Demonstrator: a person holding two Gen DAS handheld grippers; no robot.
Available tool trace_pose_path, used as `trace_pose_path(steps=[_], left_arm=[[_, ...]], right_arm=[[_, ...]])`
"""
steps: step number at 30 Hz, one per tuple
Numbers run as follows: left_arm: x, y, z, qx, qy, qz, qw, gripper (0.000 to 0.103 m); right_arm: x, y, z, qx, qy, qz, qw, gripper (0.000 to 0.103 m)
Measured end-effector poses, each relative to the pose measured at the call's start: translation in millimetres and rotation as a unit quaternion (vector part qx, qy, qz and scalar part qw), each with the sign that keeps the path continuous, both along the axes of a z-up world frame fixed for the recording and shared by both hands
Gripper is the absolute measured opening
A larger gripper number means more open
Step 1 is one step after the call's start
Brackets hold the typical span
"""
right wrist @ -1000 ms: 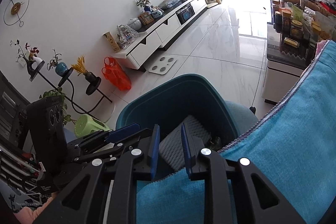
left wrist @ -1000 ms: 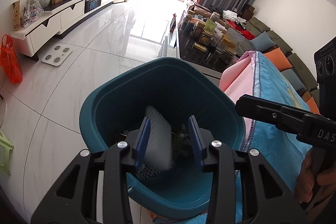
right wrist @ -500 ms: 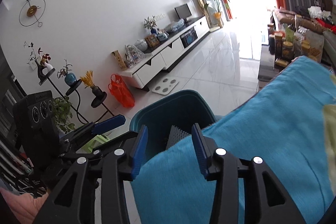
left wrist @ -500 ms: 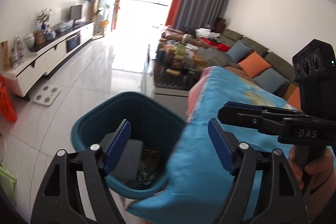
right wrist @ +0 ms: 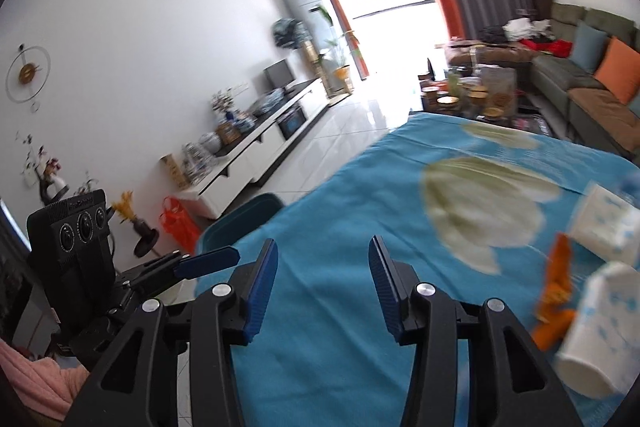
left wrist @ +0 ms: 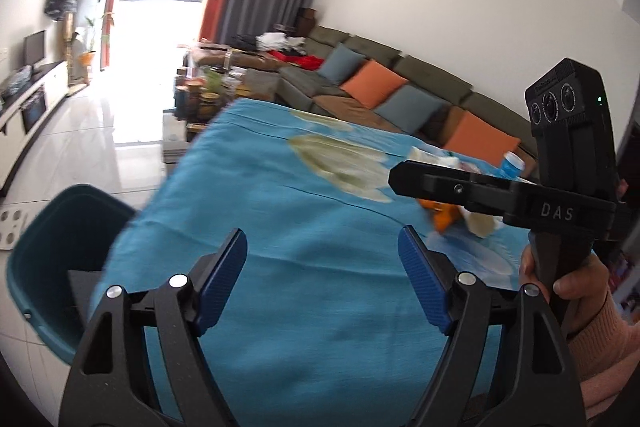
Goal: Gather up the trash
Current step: 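Move both tools back over the paper cups and tissue on the bed, then grasp the white paper cup with the left tool while the right tool grasps the tissue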
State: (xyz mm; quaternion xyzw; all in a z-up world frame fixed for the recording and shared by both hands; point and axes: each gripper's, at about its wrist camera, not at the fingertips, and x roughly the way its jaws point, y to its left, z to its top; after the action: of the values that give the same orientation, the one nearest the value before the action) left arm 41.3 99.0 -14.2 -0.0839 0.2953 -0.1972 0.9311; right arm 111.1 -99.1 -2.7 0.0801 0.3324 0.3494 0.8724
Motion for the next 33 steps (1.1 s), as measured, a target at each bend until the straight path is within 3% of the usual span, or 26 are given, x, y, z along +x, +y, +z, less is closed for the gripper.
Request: trace_pose_path(steps=[8,16,26,33], left_arm=[[19,-81,-8,0.007,0.020,-0.084,0.9963,0.076],[42,-146,-20,0.011,0.053,-0.142,0.9883,0.071],[66,-184,-24,0.012,0.091,-0.158,0.9833,0.068],[81,-194,-29,-0.004,0.121,-0.166,0.9787,0.068]], right_arm=[[-8,-99,-16,-0.005,0.013,-0.110,0.994,0.045],[-12,-169,-30,0.002,0.022,-0.188,0.982,0.045],[2,-209,-49,-0.003,0.046,-0.229,0.972,0.045],[22,-220,-65,-0.001,0.076,-0.236,0.969,0.051]])
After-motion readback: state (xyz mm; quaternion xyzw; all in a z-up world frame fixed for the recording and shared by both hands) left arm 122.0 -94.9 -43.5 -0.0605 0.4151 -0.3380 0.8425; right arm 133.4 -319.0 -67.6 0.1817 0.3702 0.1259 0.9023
